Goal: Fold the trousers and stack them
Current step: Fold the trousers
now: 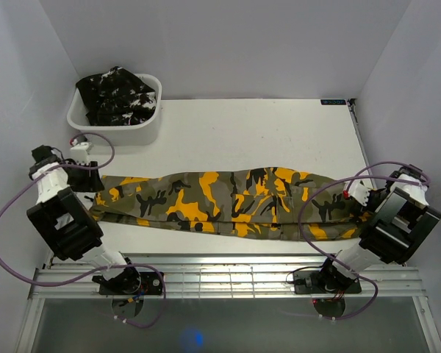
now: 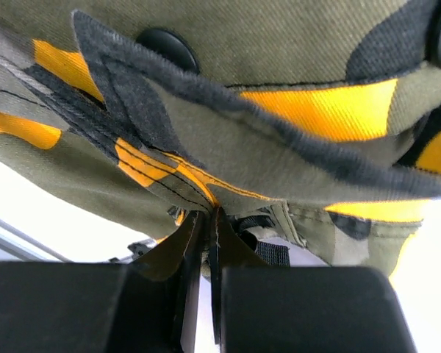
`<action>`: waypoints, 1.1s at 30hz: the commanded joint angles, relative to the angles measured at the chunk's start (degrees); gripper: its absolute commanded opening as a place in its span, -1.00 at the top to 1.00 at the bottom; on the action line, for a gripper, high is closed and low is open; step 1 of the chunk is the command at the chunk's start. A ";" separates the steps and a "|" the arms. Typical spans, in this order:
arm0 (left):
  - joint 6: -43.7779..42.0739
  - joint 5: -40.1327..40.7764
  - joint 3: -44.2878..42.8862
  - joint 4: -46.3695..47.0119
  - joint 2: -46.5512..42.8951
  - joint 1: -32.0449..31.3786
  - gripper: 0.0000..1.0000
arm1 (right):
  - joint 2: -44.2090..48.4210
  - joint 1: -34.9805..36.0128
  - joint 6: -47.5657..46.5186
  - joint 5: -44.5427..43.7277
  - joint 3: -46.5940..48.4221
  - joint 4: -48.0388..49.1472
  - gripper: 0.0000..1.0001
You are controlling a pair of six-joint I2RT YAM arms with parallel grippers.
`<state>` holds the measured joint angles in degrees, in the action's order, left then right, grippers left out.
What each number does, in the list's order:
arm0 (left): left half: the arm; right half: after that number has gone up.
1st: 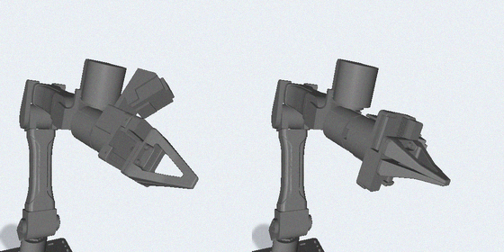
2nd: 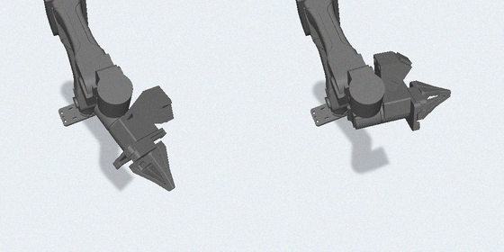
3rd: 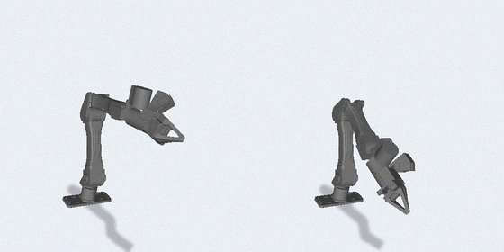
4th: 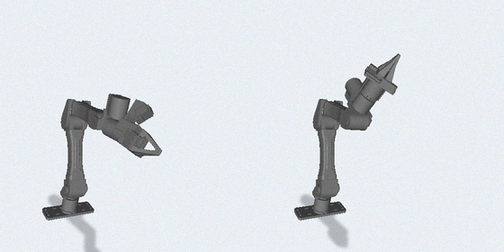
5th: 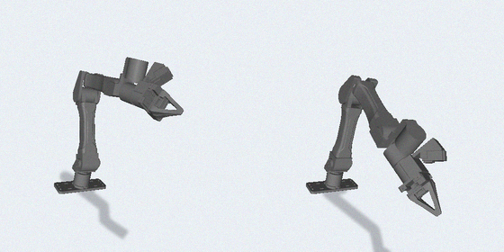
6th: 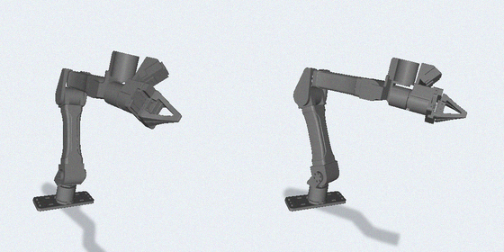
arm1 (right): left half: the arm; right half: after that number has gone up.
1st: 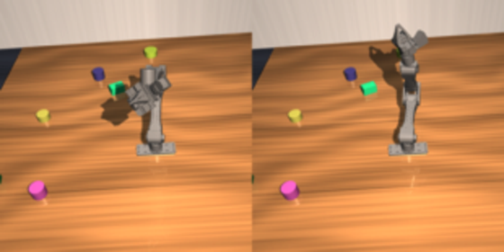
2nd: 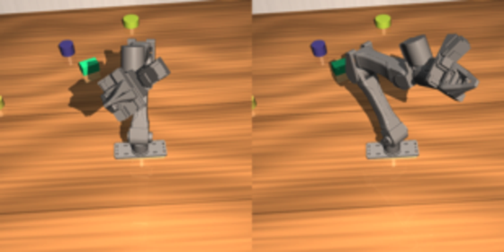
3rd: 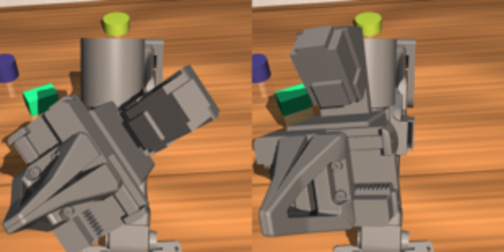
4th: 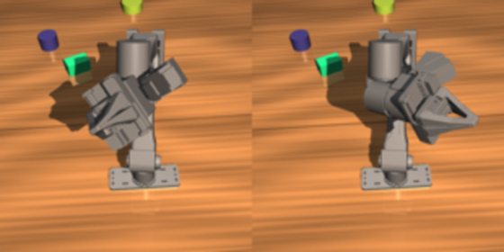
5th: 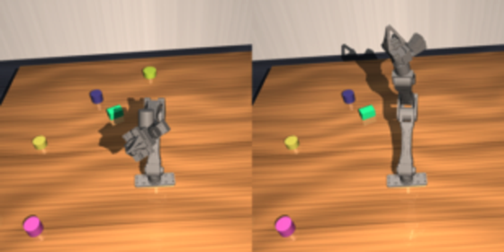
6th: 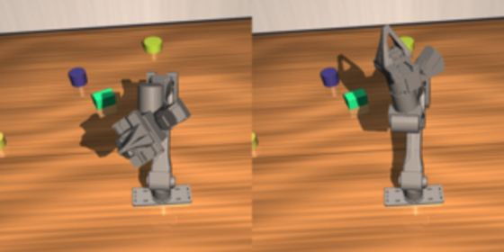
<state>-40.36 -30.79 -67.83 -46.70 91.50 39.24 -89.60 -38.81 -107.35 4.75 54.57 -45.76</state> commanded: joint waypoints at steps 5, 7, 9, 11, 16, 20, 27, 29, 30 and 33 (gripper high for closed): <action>5.12 8.54 8.32 1.08 -4.74 -11.55 -0.04 | 3.65 3.21 0.91 -4.49 1.15 2.96 0.85; 3.80 9.08 10.52 1.61 -6.42 -12.26 -0.03 | 3.03 4.44 2.75 -6.41 3.51 1.56 0.84; 3.01 9.86 10.62 3.01 -9.31 -12.26 -0.05 | 2.33 5.58 4.25 -7.12 5.02 0.76 0.85; 3.09 10.65 9.57 4.15 -10.46 -12.17 -0.08 | 1.98 6.28 4.78 -7.83 6.33 0.06 0.84; 4.41 11.89 2.63 4.69 -4.96 -10.59 -0.08 | 1.80 6.90 5.13 -9.59 6.08 0.75 0.85; 6.60 11.63 -2.12 3.99 1.91 -10.59 -0.06 | 1.45 6.99 5.48 -10.29 5.73 1.20 0.85; 9.42 12.33 -0.82 3.36 5.88 -10.59 -0.01 | 2.24 7.08 5.57 -10.20 4.67 1.02 0.84; 9.68 12.94 0.15 4.60 5.62 -10.50 -0.01 | 2.41 7.08 5.49 -10.12 4.41 0.85 0.85; 9.95 13.55 0.59 4.86 5.53 -10.50 -0.01 | 2.42 7.17 5.40 -10.12 4.41 0.76 0.85; 10.21 14.70 1.47 5.21 5.53 -10.50 -0.01 | 2.33 7.17 5.49 -10.03 4.41 0.76 0.85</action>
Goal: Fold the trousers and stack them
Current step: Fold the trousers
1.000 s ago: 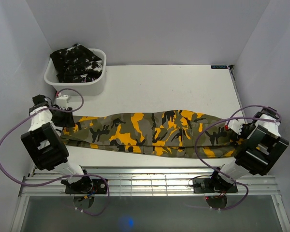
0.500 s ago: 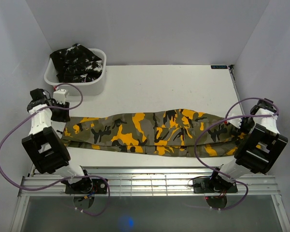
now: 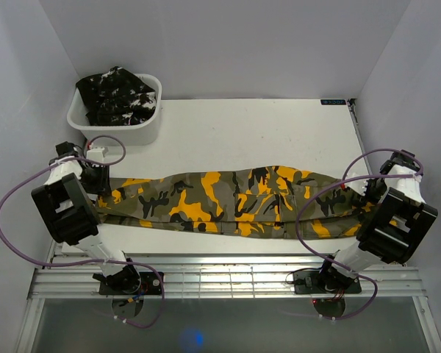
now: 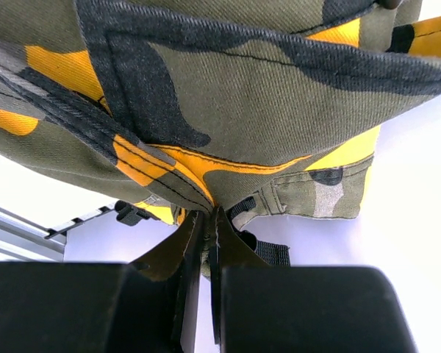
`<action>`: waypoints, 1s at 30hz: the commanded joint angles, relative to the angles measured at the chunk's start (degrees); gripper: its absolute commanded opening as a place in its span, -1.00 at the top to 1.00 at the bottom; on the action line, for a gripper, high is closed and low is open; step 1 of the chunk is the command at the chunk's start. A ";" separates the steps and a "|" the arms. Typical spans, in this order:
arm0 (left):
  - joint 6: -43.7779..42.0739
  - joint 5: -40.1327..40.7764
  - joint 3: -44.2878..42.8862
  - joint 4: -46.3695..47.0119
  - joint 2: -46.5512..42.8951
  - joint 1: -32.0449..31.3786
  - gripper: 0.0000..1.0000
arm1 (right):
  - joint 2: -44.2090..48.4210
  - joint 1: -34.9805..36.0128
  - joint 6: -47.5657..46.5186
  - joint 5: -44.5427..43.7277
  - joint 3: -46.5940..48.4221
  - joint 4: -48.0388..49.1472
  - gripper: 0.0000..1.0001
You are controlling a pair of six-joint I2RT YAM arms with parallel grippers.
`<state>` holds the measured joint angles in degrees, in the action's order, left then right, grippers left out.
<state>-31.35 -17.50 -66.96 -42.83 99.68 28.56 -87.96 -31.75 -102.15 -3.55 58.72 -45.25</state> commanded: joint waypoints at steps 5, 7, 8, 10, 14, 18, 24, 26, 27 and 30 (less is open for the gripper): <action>1.73 3.17 2.79 2.04 -3.96 0.53 -0.06 | 0.43 0.19 0.46 -1.72 0.43 0.25 0.84; 1.82 3.96 3.85 3.01 -5.10 0.89 -0.11 | 0.34 0.28 0.55 -1.72 0.43 0.17 0.85; 1.91 3.96 4.81 3.36 -5.37 1.06 -0.14 | 0.25 0.37 0.63 -1.81 0.43 0.17 0.84; 2.09 4.14 5.52 4.41 -6.25 1.50 -0.15 | 0.16 0.46 0.72 -1.81 0.26 -0.01 0.85; 2.26 3.26 5.79 4.51 -5.99 1.85 -0.11 | 0.34 0.55 0.90 -1.55 0.17 -0.18 0.85; 2.70 3.43 5.09 4.16 -5.37 1.94 -0.04 | 0.25 0.63 0.99 -1.55 0.17 -0.27 0.84; 3.23 4.31 5.61 3.98 -6.60 1.94 -0.25 | -0.10 0.72 0.99 -1.63 0.08 -0.62 0.85; 3.40 4.75 6.40 4.24 -7.13 1.94 -0.25 | -0.19 0.81 0.99 -1.55 0.26 -0.62 0.84; 3.49 5.01 6.75 4.51 -7.22 2.03 -0.25 | -0.28 0.81 1.07 -1.55 0.26 -0.71 0.84; 3.93 3.96 7.28 5.29 -7.57 2.12 -0.14 | -0.45 0.99 1.07 -1.37 0.34 -0.71 0.85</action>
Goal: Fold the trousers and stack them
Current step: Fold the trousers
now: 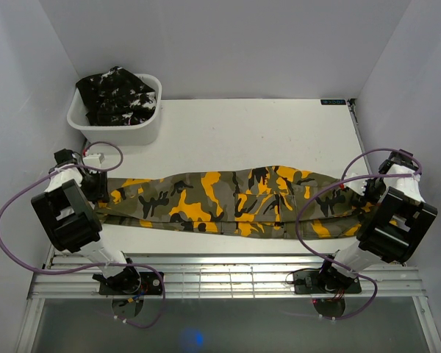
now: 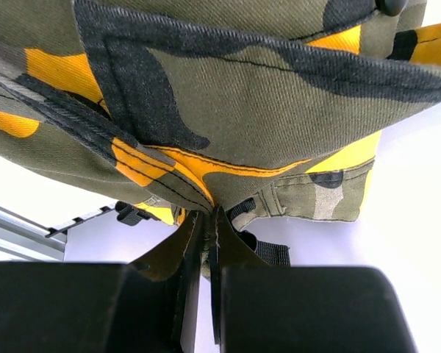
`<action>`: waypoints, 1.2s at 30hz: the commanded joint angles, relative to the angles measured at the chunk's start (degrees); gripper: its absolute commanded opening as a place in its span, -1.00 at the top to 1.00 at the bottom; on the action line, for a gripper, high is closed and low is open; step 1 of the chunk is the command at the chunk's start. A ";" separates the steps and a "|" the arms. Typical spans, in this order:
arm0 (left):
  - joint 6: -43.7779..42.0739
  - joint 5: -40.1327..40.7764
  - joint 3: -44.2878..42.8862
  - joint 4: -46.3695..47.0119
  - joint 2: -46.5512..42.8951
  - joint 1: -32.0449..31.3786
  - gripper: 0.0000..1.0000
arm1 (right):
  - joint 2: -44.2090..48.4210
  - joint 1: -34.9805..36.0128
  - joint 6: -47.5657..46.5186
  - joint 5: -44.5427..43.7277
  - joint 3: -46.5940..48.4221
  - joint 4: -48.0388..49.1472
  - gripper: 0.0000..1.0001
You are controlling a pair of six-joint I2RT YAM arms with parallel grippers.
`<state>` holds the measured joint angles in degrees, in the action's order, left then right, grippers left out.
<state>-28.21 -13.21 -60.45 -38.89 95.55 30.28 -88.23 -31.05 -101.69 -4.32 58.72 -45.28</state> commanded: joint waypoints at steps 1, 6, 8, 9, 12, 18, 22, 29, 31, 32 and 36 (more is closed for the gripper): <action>1.05 -0.93 0.77 1.54 -3.61 0.39 -0.09 | -0.19 0.37 0.62 -0.61 0.34 -0.69 0.85; 1.93 -2.78 -1.95 1.19 -3.18 0.39 0.41 | -0.19 0.37 0.62 -0.52 0.17 -0.60 0.85; 2.10 -3.22 -3.18 0.93 -2.91 0.39 0.55 | -0.28 0.37 0.53 -0.52 0.17 -0.51 0.85; 2.02 -3.40 -4.49 0.75 -3.00 0.48 0.67 | -0.28 0.37 0.44 -0.60 0.17 -0.51 0.85; 2.02 -4.01 -7.74 0.66 -3.44 0.39 0.90 | -0.54 0.37 0.44 -0.61 0.08 -0.25 0.84; 1.05 -3.22 -14.96 -0.91 -0.46 0.22 1.00 | -0.72 0.37 0.35 -0.69 -0.01 -0.25 0.84; 0.61 -2.00 -17.34 -1.45 3.40 -0.22 1.00 | -0.63 0.37 0.35 -0.61 -0.27 -0.34 0.84; -0.80 -0.24 -14.18 -1.80 4.57 -0.49 0.20 | -0.28 0.46 0.09 -0.52 -0.89 -0.34 0.85; -0.97 0.47 -13.74 -1.80 3.60 -0.49 -0.09 | -0.37 0.46 0.00 -0.43 -0.97 -0.34 0.85; -1.32 0.03 -13.39 -1.89 2.72 -0.31 -0.11 | -0.37 0.46 0.09 -0.26 -0.97 -0.34 0.84; -10.07 -4.97 -10.49 -6.43 -6.04 0.56 -0.18 | 0.07 0.37 0.26 0.27 -1.24 -0.43 0.85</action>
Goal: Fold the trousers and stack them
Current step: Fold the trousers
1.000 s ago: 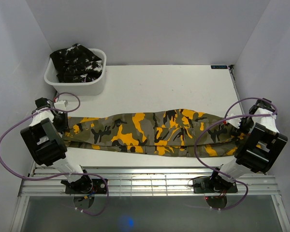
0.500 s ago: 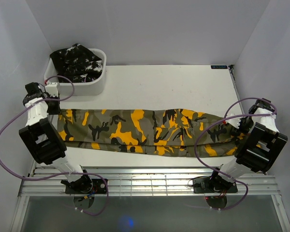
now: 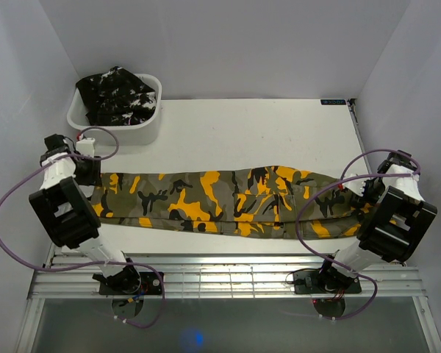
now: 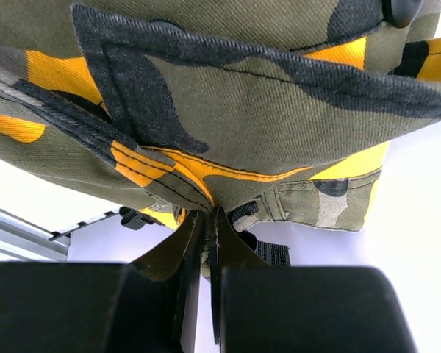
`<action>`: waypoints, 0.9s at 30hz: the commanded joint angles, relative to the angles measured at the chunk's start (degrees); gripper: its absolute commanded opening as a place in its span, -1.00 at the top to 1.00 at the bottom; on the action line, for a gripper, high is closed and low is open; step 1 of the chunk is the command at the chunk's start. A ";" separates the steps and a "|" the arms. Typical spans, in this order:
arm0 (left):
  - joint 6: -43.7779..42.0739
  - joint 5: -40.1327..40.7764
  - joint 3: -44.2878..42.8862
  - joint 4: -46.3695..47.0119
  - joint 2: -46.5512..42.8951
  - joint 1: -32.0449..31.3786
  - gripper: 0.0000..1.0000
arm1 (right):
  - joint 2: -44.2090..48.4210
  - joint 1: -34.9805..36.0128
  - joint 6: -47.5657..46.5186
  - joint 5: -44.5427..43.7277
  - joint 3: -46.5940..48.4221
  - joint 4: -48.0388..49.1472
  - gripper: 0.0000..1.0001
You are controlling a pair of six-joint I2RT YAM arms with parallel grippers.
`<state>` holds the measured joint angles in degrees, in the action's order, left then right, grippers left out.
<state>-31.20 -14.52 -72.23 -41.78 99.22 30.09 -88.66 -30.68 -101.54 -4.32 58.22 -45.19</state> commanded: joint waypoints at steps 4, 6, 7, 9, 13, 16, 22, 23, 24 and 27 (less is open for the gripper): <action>-18.54 -4.64 4.63 -10.42 -13.35 1.47 -0.06 | 1.39 0.09 -0.33 1.15 -1.44 -0.69 0.85; -18.46 -2.37 5.69 -10.78 -12.74 2.25 -0.03 | 1.56 0.00 -0.15 1.59 -1.79 -0.60 0.84; -17.07 -2.00 6.04 -10.87 -11.52 2.69 -0.01 | 1.65 0.00 -0.07 1.68 -1.96 -0.34 0.85; -15.13 -2.00 6.05 -10.43 -10.28 4.45 0.01 | 1.83 0.00 0.20 1.94 -2.58 0.19 0.85; -8.54 -3.31 6.04 -9.55 -7.29 7.00 0.00 | 2.53 0.00 1.08 2.56 -3.20 0.89 0.85; -6.33 -3.41 6.92 -7.71 -6.06 8.32 0.01 | 2.53 0.00 1.69 3.17 -2.67 0.89 0.85; -3.17 -3.76 8.59 -5.15 -3.77 9.20 0.07 | 3.06 0.00 2.40 5.55 -1.44 -0.51 0.85; -2.64 -3.93 8.51 -5.07 -3.34 9.38 0.07 | 3.06 0.00 2.40 5.46 -1.53 -0.51 0.85; -1.85 -3.93 8.42 -4.98 -2.72 9.46 0.07 | 3.14 0.00 2.40 5.55 -1.44 -0.51 0.85; -0.97 -6.11 8.68 -5.50 -3.32 10.87 0.02 | 3.23 0.00 2.40 5.72 -1.09 -0.95 0.85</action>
<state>-34.48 -17.28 -64.10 -47.81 96.90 39.48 -87.11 -30.68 -99.98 -1.02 55.40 -43.72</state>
